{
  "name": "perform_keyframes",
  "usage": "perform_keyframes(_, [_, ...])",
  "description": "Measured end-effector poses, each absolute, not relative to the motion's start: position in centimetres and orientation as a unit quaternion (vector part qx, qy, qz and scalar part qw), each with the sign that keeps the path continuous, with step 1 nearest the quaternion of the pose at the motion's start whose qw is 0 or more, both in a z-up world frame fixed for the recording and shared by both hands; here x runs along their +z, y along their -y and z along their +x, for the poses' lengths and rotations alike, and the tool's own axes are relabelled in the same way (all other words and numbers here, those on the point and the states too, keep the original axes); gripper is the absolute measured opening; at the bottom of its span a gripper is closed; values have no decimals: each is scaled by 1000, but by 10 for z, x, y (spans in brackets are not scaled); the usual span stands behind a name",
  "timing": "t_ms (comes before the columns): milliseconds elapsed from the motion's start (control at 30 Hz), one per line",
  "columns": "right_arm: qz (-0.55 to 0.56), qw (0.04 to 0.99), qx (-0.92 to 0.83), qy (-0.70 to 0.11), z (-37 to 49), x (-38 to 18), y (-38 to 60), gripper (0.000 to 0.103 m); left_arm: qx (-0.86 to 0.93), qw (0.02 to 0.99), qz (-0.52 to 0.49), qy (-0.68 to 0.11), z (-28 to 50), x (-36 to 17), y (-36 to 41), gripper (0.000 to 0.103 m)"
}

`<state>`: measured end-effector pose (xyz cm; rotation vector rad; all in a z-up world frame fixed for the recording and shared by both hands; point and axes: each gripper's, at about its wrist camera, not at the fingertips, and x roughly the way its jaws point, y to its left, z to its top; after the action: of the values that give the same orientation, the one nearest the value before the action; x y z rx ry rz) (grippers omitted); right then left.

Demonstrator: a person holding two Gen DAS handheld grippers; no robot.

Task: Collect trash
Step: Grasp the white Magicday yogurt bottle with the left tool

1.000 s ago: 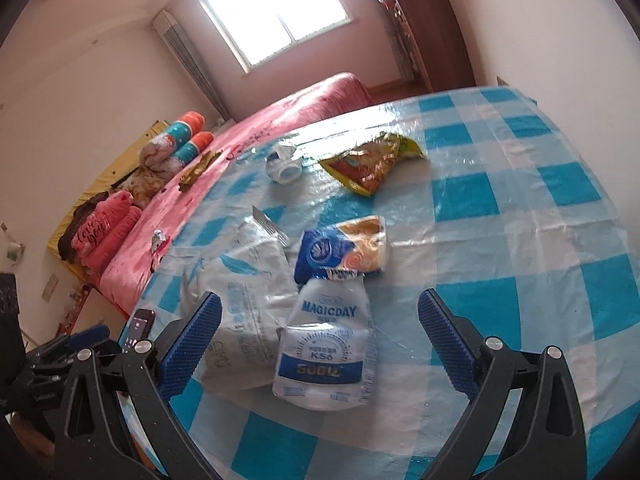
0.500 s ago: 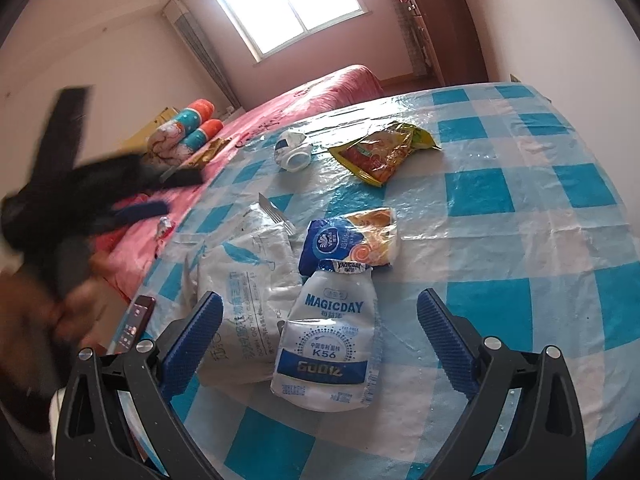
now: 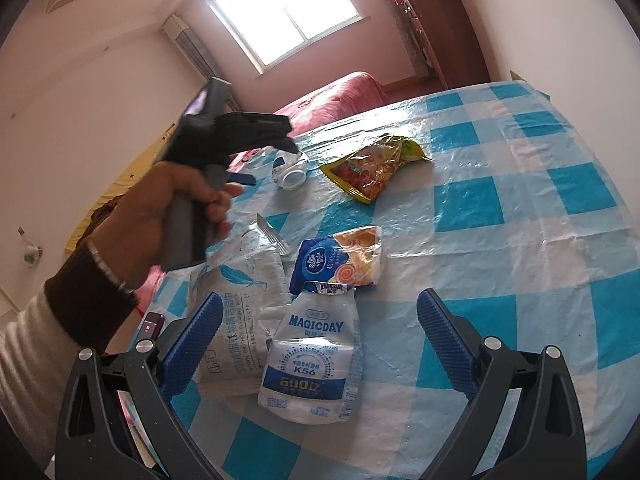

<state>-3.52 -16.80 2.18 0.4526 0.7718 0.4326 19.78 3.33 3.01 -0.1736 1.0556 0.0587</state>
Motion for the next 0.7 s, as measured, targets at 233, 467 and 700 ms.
perform_keyframes(233, [215,878,218,-367,-33,22,164,97,35,848,-83,-522,221,17,-27,80])
perform_keyframes(467, [204,878,237,-361,-37,26,156,97,40,852,-57,-519,220,16,-20,60])
perform_keyframes(700, [188,878,269,-349,-44,31,141,97,26,861,-69,-504,204,21,-29,34])
